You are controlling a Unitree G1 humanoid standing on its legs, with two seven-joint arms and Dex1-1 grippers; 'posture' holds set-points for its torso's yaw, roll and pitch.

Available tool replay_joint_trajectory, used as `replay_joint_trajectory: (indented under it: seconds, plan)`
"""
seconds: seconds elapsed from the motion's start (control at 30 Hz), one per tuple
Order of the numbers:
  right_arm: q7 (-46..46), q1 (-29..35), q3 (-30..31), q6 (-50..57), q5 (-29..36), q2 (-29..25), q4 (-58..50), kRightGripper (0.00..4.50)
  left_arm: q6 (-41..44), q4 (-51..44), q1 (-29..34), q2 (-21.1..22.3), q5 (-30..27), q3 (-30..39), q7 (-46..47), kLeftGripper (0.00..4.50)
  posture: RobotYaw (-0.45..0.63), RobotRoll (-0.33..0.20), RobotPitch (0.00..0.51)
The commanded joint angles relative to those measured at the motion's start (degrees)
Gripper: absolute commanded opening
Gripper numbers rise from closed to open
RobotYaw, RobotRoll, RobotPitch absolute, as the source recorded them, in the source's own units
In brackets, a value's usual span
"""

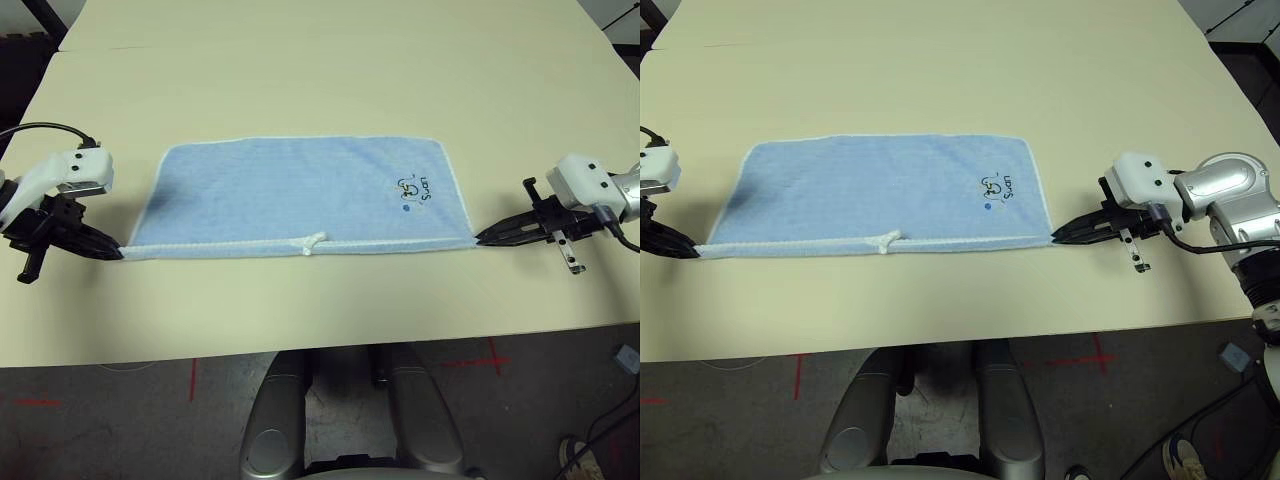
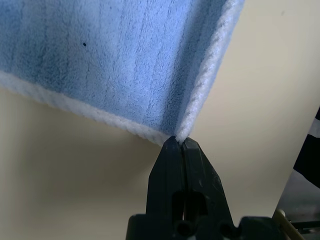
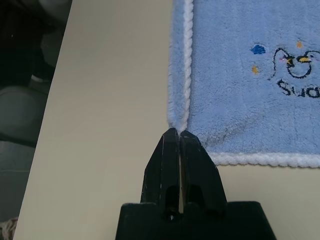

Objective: Fold the towel and set it aside.

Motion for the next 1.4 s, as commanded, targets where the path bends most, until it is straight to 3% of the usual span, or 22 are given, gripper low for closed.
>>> replay_joint_trajectory:
  seconds: [0.03, 0.57, 1.27, 1.4]
  plan:
    - [0.5, 0.4, 1.7, -1.5, -1.0, -1.5, 2.2, 0.00, 1.2, -0.9, 1.0, 2.7, -0.6, -1.3, -0.3, 0.03, 0.06, 0.000, 0.324]
    - [0.5, -1.9, 4.3, -3.0, 0.6, -1.5, 3.1, 0.00, 4.1, -3.6, -1.0, 1.8, -0.8, -1.1, -0.3, 0.03, 0.05, 0.000, 0.321]
    - [0.5, -9.2, 2.4, -7.3, -5.2, 2.7, 14.7, 0.00, 1.7, 0.8, -1.4, 1.0, -1.0, -2.3, -0.3, 0.03, 0.07, 0.000, 0.318]
    - [0.5, -10.3, 1.7, -7.8, -5.9, 3.7, 16.1, 0.00, 0.2, 4.3, -2.5, -1.0, 0.4, -1.0, -0.3, 0.03, 0.07, 0.000, 0.320]
